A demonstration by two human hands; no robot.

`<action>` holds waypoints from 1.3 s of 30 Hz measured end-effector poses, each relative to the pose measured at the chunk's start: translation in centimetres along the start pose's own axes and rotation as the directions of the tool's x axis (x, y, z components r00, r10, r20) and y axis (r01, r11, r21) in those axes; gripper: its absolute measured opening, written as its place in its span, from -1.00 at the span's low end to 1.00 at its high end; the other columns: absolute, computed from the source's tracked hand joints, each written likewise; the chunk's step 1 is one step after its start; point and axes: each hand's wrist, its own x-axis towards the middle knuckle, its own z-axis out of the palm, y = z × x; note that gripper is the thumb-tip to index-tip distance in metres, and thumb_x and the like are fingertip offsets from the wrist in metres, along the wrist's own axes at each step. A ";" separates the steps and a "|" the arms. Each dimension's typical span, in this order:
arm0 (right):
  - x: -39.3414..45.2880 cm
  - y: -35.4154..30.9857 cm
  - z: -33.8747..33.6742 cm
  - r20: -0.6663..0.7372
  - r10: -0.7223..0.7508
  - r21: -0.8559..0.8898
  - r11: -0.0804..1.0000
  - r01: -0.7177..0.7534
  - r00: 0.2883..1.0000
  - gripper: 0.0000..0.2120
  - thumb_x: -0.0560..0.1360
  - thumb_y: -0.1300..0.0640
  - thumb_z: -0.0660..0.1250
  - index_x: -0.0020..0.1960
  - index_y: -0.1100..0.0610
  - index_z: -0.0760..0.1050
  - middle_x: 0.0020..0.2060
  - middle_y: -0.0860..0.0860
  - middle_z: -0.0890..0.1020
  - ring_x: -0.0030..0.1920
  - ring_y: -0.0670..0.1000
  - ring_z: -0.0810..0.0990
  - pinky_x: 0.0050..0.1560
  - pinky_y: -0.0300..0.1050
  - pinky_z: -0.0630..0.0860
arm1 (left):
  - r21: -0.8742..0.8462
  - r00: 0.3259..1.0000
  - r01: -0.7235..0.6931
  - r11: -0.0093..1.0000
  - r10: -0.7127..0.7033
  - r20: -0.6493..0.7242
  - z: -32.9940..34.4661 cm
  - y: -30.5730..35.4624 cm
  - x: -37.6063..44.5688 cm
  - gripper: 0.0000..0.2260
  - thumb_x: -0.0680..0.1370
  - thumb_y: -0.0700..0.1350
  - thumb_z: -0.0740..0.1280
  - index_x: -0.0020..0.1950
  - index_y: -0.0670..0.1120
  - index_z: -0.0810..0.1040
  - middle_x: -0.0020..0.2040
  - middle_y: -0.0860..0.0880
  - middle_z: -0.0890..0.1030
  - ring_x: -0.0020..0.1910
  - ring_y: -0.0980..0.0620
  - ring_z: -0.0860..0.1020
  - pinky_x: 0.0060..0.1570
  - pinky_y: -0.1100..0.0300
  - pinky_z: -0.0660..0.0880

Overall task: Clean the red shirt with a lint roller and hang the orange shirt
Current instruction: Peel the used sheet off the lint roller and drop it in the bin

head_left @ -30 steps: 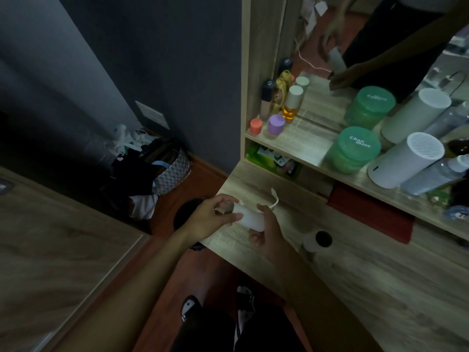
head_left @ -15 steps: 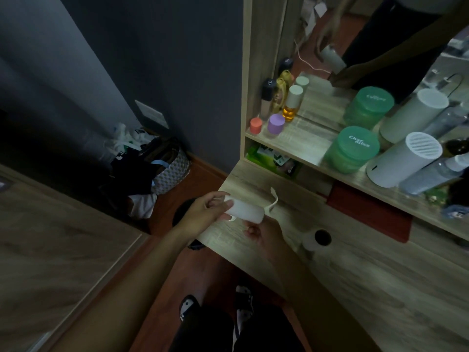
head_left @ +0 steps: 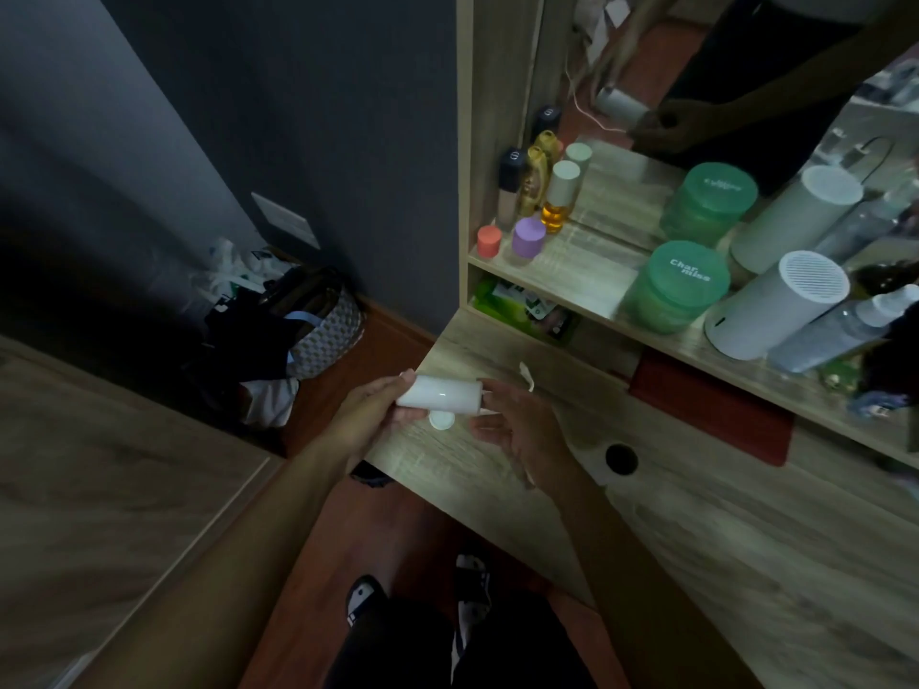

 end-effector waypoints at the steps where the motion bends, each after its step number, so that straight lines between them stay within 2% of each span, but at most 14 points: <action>1: 0.1 0.0 0.0 0.002 -0.010 -0.001 1.000 0.010 1.000 -0.83 0.53 0.23 0.34 0.09 0.09 0.61 -0.01 0.14 0.70 -0.05 0.15 0.71 -0.03 0.03 0.63 | -0.001 1.000 0.006 1.000 -0.006 -0.006 0.0 0.0 0.1 -0.87 0.55 -0.03 0.34 -0.01 -0.06 0.60 -0.07 -0.07 0.70 -0.13 0.01 0.69 -0.01 0.24 0.58; 5: 0.1 -0.3 0.2 -0.014 -0.018 0.002 1.000 0.018 1.000 -0.86 0.52 0.28 0.35 0.03 0.12 0.61 -0.04 0.15 0.69 -0.09 0.14 0.71 -0.10 -0.05 0.64 | 0.005 1.000 0.018 1.000 -0.018 -0.018 0.0 0.3 0.2 -0.87 0.54 -0.02 0.36 0.00 -0.06 0.59 -0.08 -0.09 0.70 -0.14 0.02 0.70 -0.06 0.26 0.60; 10: 0.1 -0.3 0.3 0.009 0.002 0.015 1.000 -0.002 1.000 -0.87 0.52 0.28 0.35 0.03 0.13 0.61 -0.01 0.18 0.68 -0.10 0.14 0.72 -0.15 -0.11 0.64 | 0.047 1.000 0.010 0.999 -0.009 -0.018 -0.3 0.4 0.4 -0.84 0.54 -0.01 0.36 0.03 -0.06 0.60 -0.05 -0.12 0.70 -0.09 -0.02 0.69 0.03 0.21 0.58; 14: 0.2 -0.1 0.2 0.035 -0.016 -0.029 0.999 0.017 0.999 -0.85 0.53 0.28 0.34 0.05 0.12 0.60 -0.02 0.17 0.68 -0.10 0.12 0.72 -0.11 -0.09 0.65 | 0.087 1.000 0.009 0.996 -0.009 -0.002 -0.4 0.4 0.4 -0.75 0.55 0.00 0.34 0.14 -0.10 0.58 -0.30 0.02 0.68 -0.23 0.07 0.68 0.01 0.21 0.55; 16: 0.2 0.0 0.1 0.046 -0.026 -0.056 0.998 0.028 0.999 -0.82 0.53 0.26 0.34 0.11 0.14 0.59 0.03 0.21 0.67 -0.09 0.13 0.72 -0.07 -0.05 0.65 | 0.089 1.000 0.007 0.996 -0.007 -0.006 -0.5 0.5 0.3 -0.78 0.55 0.00 0.34 0.13 -0.08 0.57 -0.35 0.04 0.67 -0.18 0.05 0.69 0.02 0.22 0.55; 18: 0.2 0.1 0.1 0.053 -0.021 -0.046 0.999 0.023 0.998 -0.81 0.52 0.26 0.34 0.13 0.15 0.58 0.04 0.22 0.67 -0.08 0.14 0.72 -0.08 -0.06 0.64 | 0.095 1.000 -0.003 0.996 0.004 -0.005 -0.5 0.6 0.2 -0.82 0.56 -0.01 0.33 0.10 -0.05 0.57 -0.35 0.03 0.67 -0.13 0.02 0.69 -0.09 0.29 0.56; 20: 0.2 0.0 0.0 0.060 -0.011 -0.023 1.000 0.013 0.998 -0.82 0.53 0.24 0.35 0.12 0.14 0.59 0.02 0.21 0.68 -0.08 0.15 0.72 -0.10 -0.08 0.64 | 0.099 1.000 -0.008 0.995 0.008 -0.002 -0.5 0.7 0.1 -0.83 0.56 0.00 0.33 0.09 -0.03 0.57 -0.30 0.02 0.68 -0.09 0.00 0.69 -0.16 0.33 0.57; 25: 0.2 0.0 0.0 0.072 -0.003 -0.008 1.000 0.004 0.997 -0.82 0.54 0.22 0.34 0.13 0.16 0.59 0.00 0.19 0.69 -0.07 0.15 0.72 -0.10 -0.09 0.64 | 0.087 1.000 -0.009 0.996 0.008 0.002 -0.7 0.5 0.3 -0.76 0.54 -0.01 0.35 0.14 -0.10 0.58 -0.15 -0.11 0.69 -0.05 -0.06 0.68 0.07 0.20 0.57; 30: 0.4 0.1 0.1 0.058 0.053 -0.046 0.998 -0.050 0.997 -0.81 0.54 0.26 0.32 0.15 0.21 0.55 -0.04 0.22 0.69 -0.11 0.12 0.73 -0.17 -0.13 0.63 | 0.103 1.000 -0.012 0.995 0.010 0.017 -1.0 0.2 0.3 -0.75 0.55 -0.04 0.35 0.17 -0.12 0.58 0.04 -0.13 0.68 -0.01 -0.07 0.68 0.07 0.20 0.58; 35: 0.8 0.7 0.1 0.033 0.106 -0.071 0.992 -0.104 0.994 -0.82 0.53 0.27 0.31 0.13 0.24 0.55 -0.08 0.25 0.69 -0.11 0.17 0.72 -0.15 -0.07 0.65 | 0.165 1.000 -0.017 0.986 0.014 0.018 -1.3 -0.3 0.4 -0.74 0.53 -0.02 0.38 0.16 -0.09 0.60 0.06 -0.11 0.69 0.00 -0.07 0.68 0.20 0.06 0.51; 39: 0.9 0.5 0.5 -0.037 0.169 -0.030 0.985 -0.170 0.985 -0.79 0.51 0.36 0.24 0.08 0.25 0.58 -0.10 0.26 0.69 -0.10 0.18 0.72 -0.08 -0.01 0.65 | 0.155 1.000 -0.024 0.988 0.021 0.016 -1.2 -0.4 0.2 -0.77 0.53 -0.04 0.37 0.14 -0.09 0.60 0.07 -0.11 0.68 -0.03 -0.05 0.68 -0.02 0.26 0.59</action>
